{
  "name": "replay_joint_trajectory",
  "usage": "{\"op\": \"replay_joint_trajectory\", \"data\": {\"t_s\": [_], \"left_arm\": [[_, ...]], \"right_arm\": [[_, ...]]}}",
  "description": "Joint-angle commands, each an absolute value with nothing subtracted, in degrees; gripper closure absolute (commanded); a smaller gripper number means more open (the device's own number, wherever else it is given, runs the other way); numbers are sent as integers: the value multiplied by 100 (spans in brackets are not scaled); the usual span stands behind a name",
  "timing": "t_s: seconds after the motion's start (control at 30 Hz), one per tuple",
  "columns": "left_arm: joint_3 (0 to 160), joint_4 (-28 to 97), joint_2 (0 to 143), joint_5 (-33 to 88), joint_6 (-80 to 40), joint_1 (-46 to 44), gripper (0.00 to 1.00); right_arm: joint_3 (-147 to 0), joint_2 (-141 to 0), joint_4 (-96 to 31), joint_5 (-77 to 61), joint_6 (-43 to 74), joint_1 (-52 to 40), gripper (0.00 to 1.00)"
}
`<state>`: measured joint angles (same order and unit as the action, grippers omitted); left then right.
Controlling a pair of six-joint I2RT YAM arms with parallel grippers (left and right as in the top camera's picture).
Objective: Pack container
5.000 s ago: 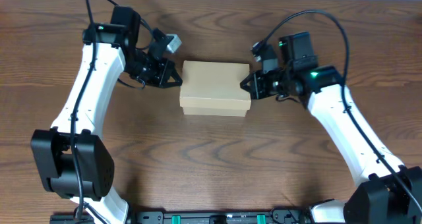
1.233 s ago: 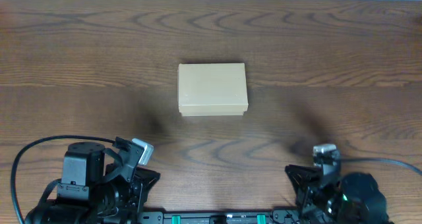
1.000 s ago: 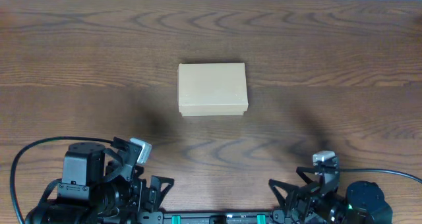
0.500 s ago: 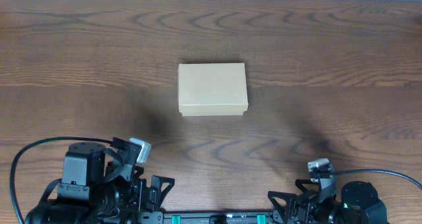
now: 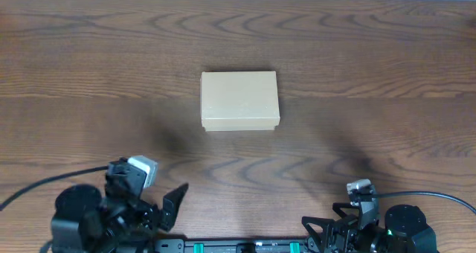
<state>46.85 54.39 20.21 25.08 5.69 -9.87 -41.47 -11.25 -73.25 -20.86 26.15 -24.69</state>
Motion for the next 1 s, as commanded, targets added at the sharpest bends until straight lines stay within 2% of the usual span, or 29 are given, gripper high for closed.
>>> {"op": "replay_joint_trajectory", "data": {"t_s": [0.0,0.17,0.37,0.97], "left_arm": [[4012,4890,1509,1811,947,-923,5],[2794,3955,891,1350,943,-666,5],[1745,3264,397,1339,937,-510,5],[840,3061,21,1352,821,-405,5]], "right_arm": [[-4130,-1100,-7332,-2123,2630,-2558,1],[-4130,-1100,-7332,-2123,2630,-2558,1],[-4130,-1100,-7332,-2123,2630,-2558,1],[-4130,-1100,-7332,-2123,2630,-2558,1]]}}
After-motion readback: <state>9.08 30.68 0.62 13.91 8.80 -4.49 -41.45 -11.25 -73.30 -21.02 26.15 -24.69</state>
